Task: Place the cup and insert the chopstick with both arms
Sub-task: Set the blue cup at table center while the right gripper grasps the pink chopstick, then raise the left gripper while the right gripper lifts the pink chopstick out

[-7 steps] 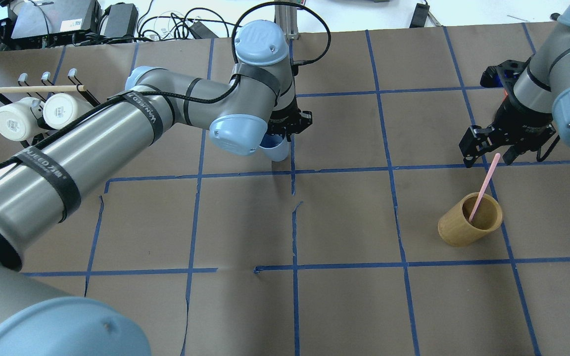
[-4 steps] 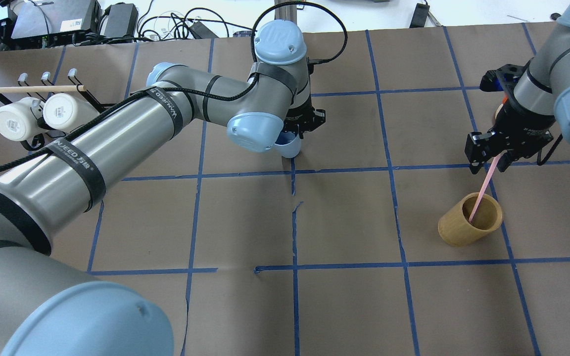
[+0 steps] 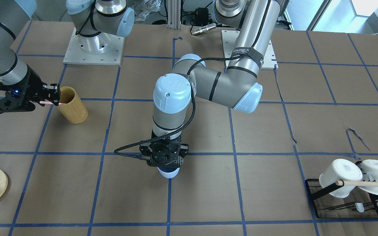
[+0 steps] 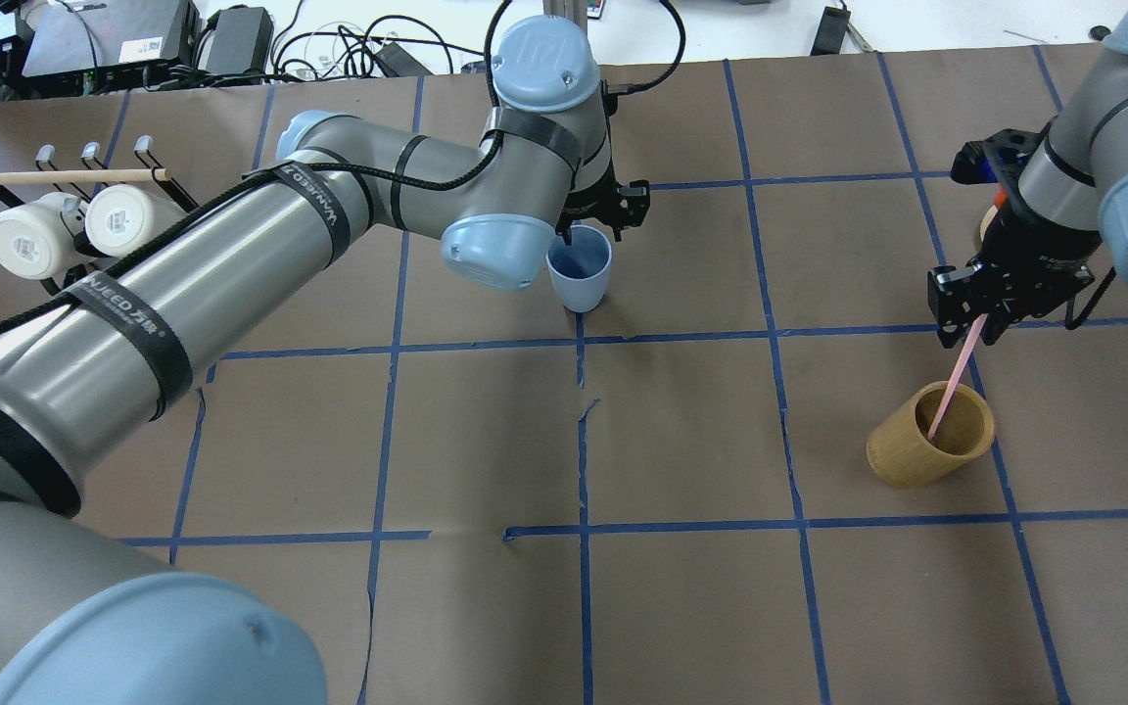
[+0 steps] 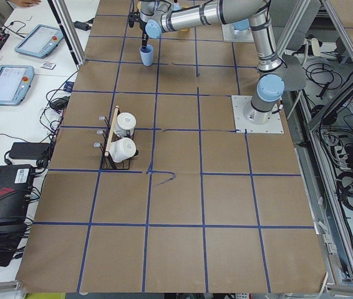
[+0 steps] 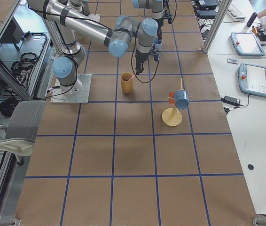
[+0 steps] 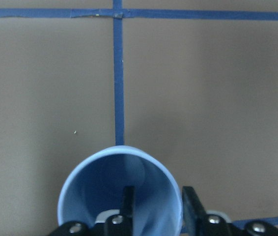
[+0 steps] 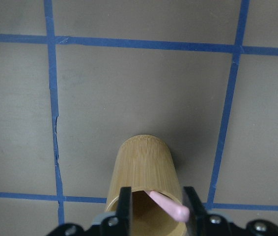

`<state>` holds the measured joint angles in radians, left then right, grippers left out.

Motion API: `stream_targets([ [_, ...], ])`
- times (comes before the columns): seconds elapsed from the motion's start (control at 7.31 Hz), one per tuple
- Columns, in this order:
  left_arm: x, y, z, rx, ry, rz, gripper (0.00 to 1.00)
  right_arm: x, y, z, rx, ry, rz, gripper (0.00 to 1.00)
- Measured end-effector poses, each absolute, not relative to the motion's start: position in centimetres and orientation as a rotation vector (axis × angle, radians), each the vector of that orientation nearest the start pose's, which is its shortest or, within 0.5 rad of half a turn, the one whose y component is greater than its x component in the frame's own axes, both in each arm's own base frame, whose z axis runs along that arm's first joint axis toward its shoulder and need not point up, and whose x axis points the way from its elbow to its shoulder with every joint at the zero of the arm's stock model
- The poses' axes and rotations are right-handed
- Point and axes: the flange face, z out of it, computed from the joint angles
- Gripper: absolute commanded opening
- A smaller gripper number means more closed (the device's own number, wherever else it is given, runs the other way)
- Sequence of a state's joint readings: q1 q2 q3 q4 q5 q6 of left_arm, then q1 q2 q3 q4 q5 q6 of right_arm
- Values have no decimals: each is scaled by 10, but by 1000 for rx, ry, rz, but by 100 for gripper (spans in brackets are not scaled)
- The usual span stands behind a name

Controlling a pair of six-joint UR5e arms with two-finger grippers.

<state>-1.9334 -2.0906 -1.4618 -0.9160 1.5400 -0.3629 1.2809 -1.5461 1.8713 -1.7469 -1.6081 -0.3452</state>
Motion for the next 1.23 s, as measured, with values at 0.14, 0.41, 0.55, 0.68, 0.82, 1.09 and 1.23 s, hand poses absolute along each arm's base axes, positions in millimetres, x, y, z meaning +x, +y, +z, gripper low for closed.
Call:
stream_targets([
  [0.14, -362, -594, 334, -11, 3240, -413, 100, -9, -484, 350, -96, 3120, 237, 7],
  [0.41, -342, -567, 404, -27, 3241, -472, 100, -9, -485, 352, -121, 3119, 226, 0],
  [0.55, -328, -555, 429, -51, 3234, -454, 100, -9, -486, 357, -140, 3120, 209, 0],
  [0.68, -309, -547, 445, -91, 3225, -411, 100, -9, -486, 365, -149, 3122, 182, 0],
  [0.82, -286, -538, 457, -138, 3208, -321, 100, -6, -483, 379, -152, 3123, 151, 0],
  [1.09, -238, -501, 487, -136, 3130, -111, 100, 3, -482, 452, -152, 3101, 60, 0],
  [1.23, -216, -486, 498, -105, 3108, -50, 100, 8, -490, 508, -152, 3087, 3, 0],
])
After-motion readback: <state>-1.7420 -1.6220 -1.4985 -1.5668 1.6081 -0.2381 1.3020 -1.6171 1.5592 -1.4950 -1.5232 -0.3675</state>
